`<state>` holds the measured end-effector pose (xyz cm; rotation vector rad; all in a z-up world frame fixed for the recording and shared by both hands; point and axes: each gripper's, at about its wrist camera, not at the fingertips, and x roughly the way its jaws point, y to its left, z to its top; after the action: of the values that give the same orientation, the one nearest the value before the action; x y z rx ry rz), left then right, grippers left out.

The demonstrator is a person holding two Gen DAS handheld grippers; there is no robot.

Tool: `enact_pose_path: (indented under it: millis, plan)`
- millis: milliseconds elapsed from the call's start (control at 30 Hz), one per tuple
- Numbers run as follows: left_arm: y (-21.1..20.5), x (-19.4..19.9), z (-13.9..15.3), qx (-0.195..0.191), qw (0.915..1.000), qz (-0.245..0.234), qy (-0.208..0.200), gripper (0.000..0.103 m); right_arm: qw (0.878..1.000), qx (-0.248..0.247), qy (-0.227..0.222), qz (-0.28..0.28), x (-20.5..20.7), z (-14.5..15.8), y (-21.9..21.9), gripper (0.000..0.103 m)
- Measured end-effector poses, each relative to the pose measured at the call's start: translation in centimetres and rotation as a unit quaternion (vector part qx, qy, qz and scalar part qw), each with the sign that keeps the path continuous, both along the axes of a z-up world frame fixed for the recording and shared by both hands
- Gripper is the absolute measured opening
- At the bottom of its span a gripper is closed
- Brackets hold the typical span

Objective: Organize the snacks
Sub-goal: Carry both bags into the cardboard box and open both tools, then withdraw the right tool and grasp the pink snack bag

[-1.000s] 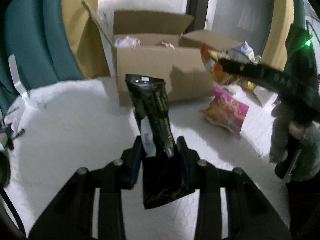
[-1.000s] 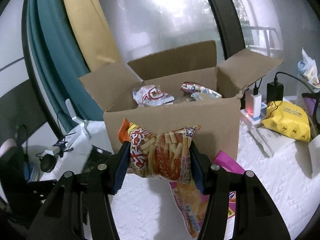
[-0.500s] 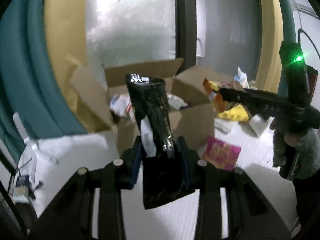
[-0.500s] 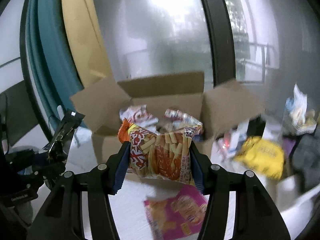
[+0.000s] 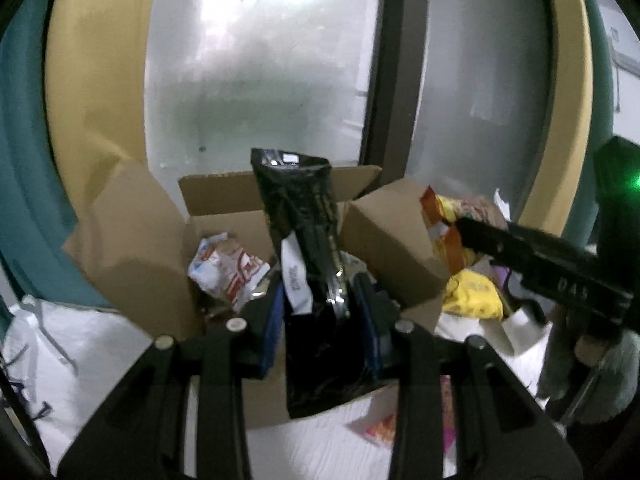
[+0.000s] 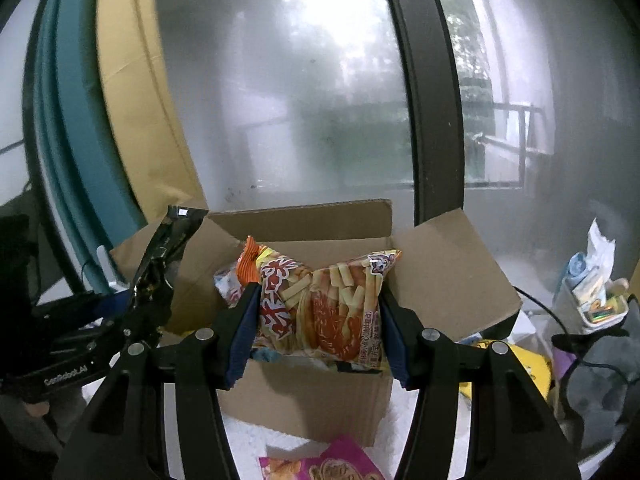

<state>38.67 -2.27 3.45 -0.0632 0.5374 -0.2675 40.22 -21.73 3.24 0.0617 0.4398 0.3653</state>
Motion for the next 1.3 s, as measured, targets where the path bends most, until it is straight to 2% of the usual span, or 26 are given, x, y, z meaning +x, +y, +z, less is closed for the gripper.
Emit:
enact_pose_path:
  millis: [167, 333, 467, 500, 533, 567, 633, 1033, 1200, 1300]
  plan:
    - [-0.9, 3.6, -1.5, -0.019, 0.9994, -0.002, 0.029, 0.035, 1.0, 0.008, 0.006, -0.006, 2.8, -0.4, 0.1, 0.059]
    - [-1.5, 7.2, -2.9, -0.012, 0.9986, 0.0, 0.052, 0.036, 1.0, 0.015, 0.018, -0.005, 5.5, -1.0, 0.5, 0.059]
    - [-1.0, 9.1, -4.1, -0.025, 0.9971, 0.017, 0.07, 0.047, 0.999, 0.02, 0.027, -0.004, 6.2, -2.3, 0.9, 0.059]
    - [-0.7, 9.1, -4.2, -0.029, 0.9968, 0.018, 0.073, 0.048, 0.999, 0.022, 0.032, -0.011, 6.6, -2.7, 1.0, 0.06]
    - [-0.5, 9.1, -4.3, -0.031, 0.9967, 0.019, 0.073, 0.055, 0.999, 0.016, 0.043, -0.014, 7.0, -3.1, 1.3, 0.064]
    - [-0.4, 8.9, -4.1, -0.031, 0.9968, 0.021, 0.07, 0.065, 0.999, 0.012, 0.045, -0.018, 7.2, -3.4, 1.4, 0.072]
    - [0.0, 8.5, -3.7, -0.03, 0.9972, 0.031, 0.062, 0.073, 0.999, 0.018, 0.036, -0.024, 7.1, -3.5, 1.2, 0.084]
    - [0.7, 3.7, 0.8, -0.028, 0.9989, 0.036, 0.007, 0.073, 1.0, 0.021, 0.014, -0.018, 5.1, -1.0, 1.2, 0.084]
    - [1.4, 1.0, 1.2, -0.014, 0.9992, 0.038, 0.003, 0.073, 1.0, 0.018, -0.003, -0.011, 3.6, 0.6, 1.8, 0.084]
    - [2.0, -0.2, 1.0, -0.023, 0.9992, 0.034, 0.006, 0.073, 1.0, 0.022, -0.011, -0.004, 2.5, 1.4, 2.1, 0.084]
